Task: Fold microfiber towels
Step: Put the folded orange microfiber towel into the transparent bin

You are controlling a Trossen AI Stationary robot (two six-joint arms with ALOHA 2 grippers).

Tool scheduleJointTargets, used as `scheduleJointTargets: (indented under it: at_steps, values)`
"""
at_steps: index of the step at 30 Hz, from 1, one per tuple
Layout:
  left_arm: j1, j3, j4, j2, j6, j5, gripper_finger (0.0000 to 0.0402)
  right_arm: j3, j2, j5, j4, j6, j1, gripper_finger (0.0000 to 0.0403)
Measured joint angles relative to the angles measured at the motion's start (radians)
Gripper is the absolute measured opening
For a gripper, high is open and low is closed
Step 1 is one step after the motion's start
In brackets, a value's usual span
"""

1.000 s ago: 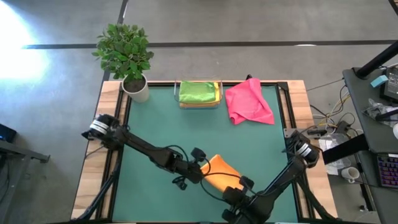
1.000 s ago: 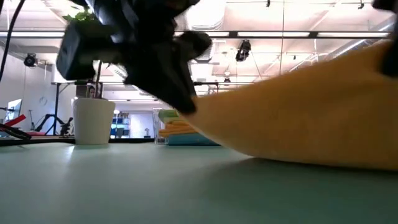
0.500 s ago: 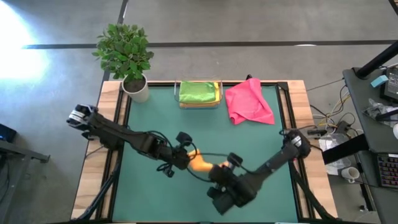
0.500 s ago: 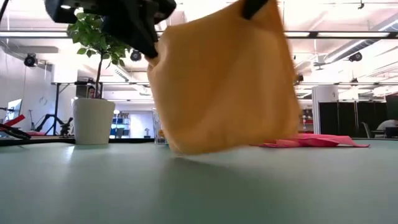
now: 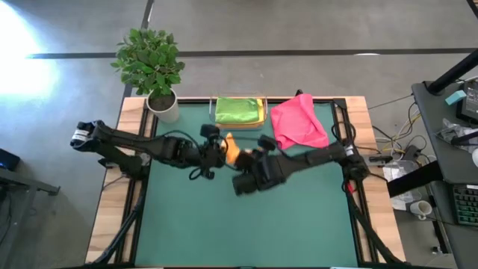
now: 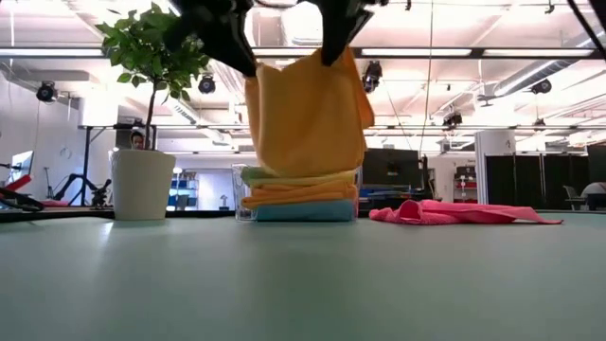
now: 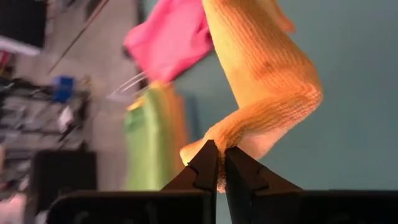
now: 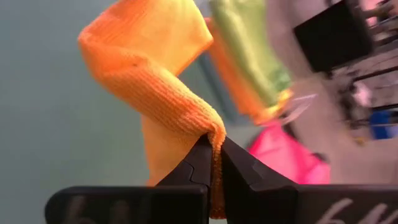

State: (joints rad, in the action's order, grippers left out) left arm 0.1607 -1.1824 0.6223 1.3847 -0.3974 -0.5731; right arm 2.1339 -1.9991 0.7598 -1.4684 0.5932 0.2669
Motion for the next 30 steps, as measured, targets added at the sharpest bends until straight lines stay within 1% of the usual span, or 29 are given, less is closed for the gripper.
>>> scheduleJointTargets:
  at_steps: [3,7,14,18,22,27,30]
  values:
    - [-0.063,0.000,-0.019,-0.005,-0.043,-0.014,0.0000,0.024,0.002,0.013,0.010,-0.130,-0.081,0.0009]
    - [-0.153,0.000,-0.087,-0.004,-0.144,-0.027,0.0000,0.065,0.002,0.024,0.023,-0.308,-0.192,0.0009]
    - [-0.306,-0.018,-0.213,0.001,-0.266,-0.030,0.0000,0.115,0.018,0.016,0.138,-0.590,-0.363,0.0008]
    - [-0.392,-0.022,-0.299,0.007,-0.326,-0.020,0.0000,0.123,0.027,-0.076,0.241,-0.730,-0.457,0.0008]
    - [-0.474,-0.022,-0.373,0.041,-0.382,0.032,0.0000,0.122,0.028,-0.158,0.343,-0.862,-0.552,0.0008]
    - [-0.559,-0.021,-0.491,0.129,-0.488,0.044,0.0000,0.096,0.021,-0.339,0.470,-0.994,-0.674,0.0008]
    - [-0.598,-0.028,-0.545,0.191,-0.536,0.044,0.0000,0.074,0.017,-0.379,0.524,-1.069,-0.734,0.0008]
